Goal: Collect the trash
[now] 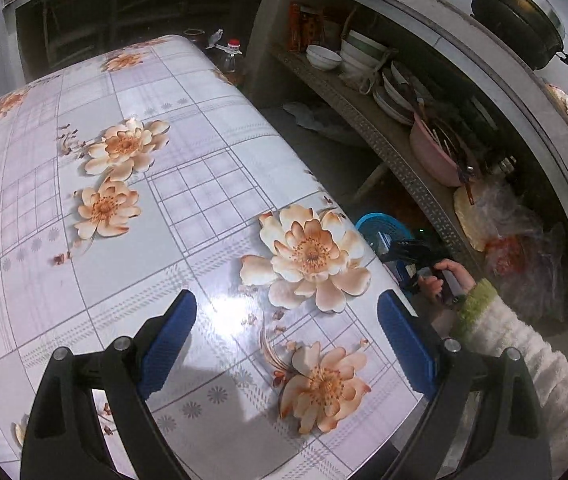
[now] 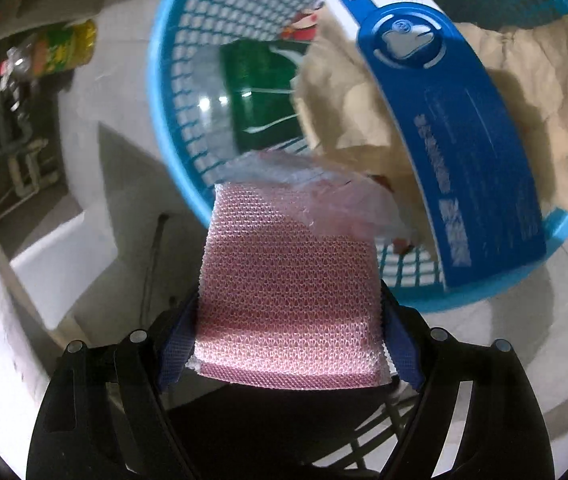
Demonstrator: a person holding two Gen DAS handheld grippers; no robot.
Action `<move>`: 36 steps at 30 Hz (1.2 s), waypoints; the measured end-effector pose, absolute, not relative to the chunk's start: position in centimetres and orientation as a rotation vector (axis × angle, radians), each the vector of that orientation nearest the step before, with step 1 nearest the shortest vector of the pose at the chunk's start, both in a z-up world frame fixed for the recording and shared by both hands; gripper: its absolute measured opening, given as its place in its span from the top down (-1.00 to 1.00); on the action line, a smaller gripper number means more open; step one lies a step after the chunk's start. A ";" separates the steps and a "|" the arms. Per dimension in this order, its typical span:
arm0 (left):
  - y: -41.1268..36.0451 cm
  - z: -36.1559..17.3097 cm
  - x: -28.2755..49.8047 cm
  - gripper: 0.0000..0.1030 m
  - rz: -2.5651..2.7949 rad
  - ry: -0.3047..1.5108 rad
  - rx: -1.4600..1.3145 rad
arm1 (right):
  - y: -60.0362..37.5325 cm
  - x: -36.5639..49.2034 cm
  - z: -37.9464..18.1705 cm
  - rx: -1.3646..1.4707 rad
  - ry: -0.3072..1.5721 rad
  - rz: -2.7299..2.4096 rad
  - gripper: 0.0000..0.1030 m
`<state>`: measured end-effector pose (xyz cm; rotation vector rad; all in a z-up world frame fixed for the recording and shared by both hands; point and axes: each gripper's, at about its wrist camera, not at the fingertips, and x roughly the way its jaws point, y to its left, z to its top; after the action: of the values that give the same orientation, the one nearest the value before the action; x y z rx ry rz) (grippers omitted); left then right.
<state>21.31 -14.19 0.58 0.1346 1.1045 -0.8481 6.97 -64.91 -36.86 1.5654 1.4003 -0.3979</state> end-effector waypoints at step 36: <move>-9.1 5.3 6.9 -0.89 -0.752 0.664 -0.026 | -40.1 -9.3 -2.2 0.376 0.563 -0.662 -0.85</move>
<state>6.92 -9.06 5.30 -0.0261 0.6640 -0.7525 -9.29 -40.14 -2.19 0.3759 0.5631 -0.6615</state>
